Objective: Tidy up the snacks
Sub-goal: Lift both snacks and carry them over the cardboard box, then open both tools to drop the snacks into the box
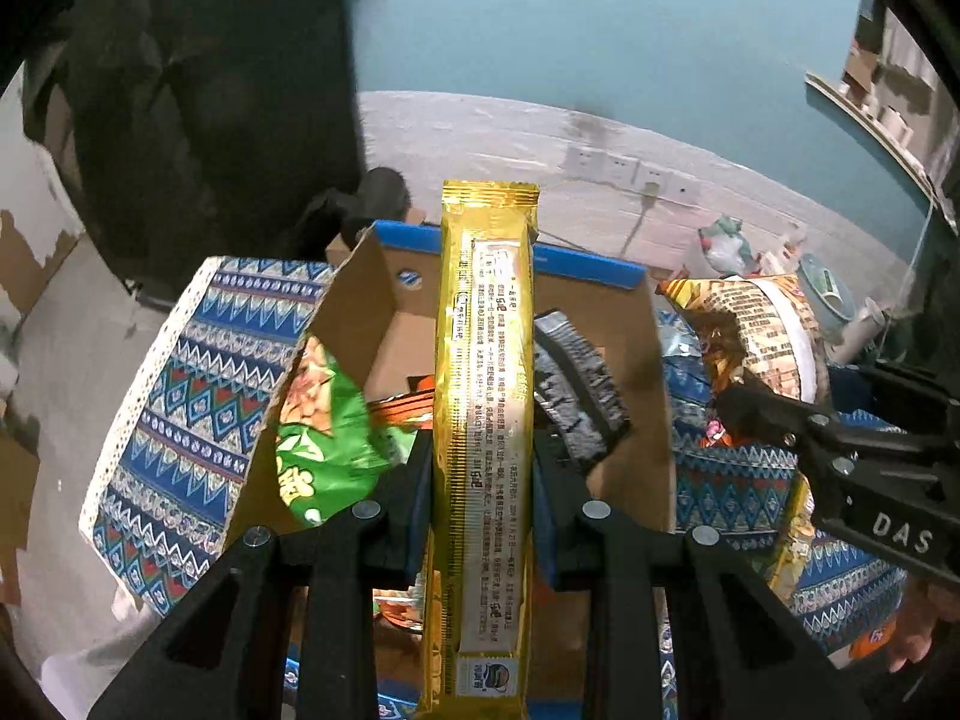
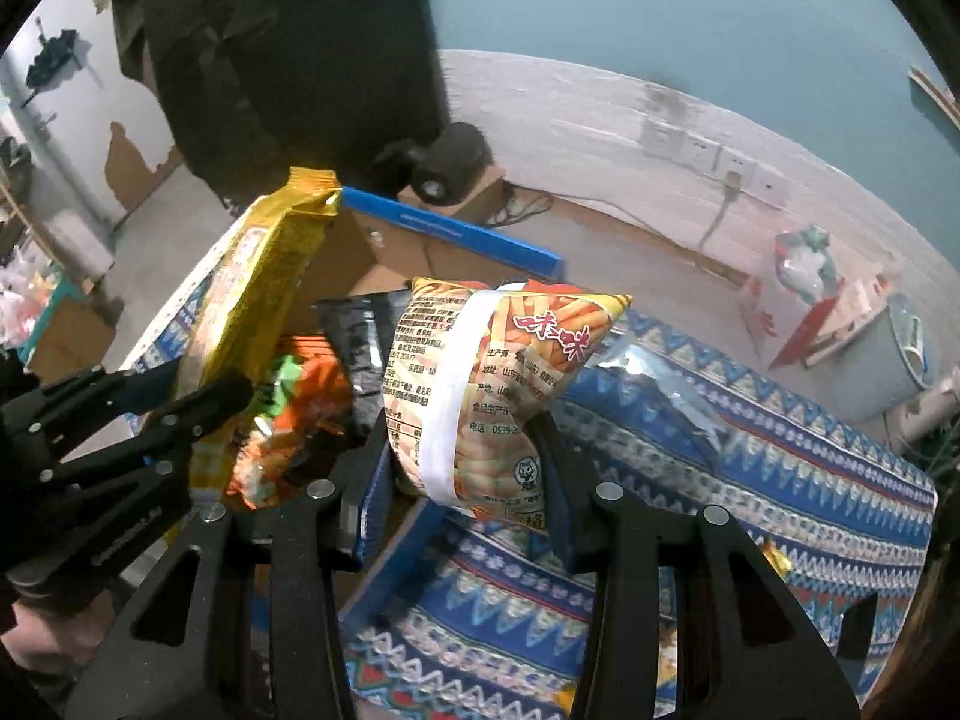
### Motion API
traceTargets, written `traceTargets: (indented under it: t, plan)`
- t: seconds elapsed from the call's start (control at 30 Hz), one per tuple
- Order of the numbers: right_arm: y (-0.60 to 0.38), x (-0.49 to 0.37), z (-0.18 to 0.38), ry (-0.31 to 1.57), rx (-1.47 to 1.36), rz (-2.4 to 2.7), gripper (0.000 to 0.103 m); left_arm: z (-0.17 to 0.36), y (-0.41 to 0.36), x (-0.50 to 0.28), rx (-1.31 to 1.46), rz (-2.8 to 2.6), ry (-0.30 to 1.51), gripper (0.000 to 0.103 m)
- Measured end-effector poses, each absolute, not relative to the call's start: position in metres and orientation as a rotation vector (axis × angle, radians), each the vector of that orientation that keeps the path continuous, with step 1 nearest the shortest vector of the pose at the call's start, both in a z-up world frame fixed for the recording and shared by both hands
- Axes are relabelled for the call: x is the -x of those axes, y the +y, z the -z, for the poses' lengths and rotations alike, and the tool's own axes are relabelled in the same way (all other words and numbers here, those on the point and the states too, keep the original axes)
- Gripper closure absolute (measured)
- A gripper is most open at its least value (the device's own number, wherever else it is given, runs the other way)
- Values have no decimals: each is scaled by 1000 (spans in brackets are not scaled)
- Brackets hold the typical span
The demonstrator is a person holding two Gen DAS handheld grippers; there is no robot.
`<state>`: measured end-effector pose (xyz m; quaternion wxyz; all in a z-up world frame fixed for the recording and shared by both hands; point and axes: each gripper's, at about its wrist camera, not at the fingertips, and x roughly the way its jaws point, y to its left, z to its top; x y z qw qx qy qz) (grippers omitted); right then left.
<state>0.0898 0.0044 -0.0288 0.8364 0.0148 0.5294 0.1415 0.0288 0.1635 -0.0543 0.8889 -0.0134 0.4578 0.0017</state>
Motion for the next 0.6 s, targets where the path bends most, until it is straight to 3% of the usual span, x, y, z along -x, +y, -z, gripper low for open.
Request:
traceTargets:
  t: [0.3,0.43,0.6]
  plan:
    - [32,-94,39,1149,-27,-346,60,65,191,-37,125,-20,1009,74]
    - [43,-94,45,1164,-22,-367,60,51,197,-32,129,-37,975,56]
    - [54,-89,54,1189,-13,-397,60,39,206,-26,128,-61,956,50]
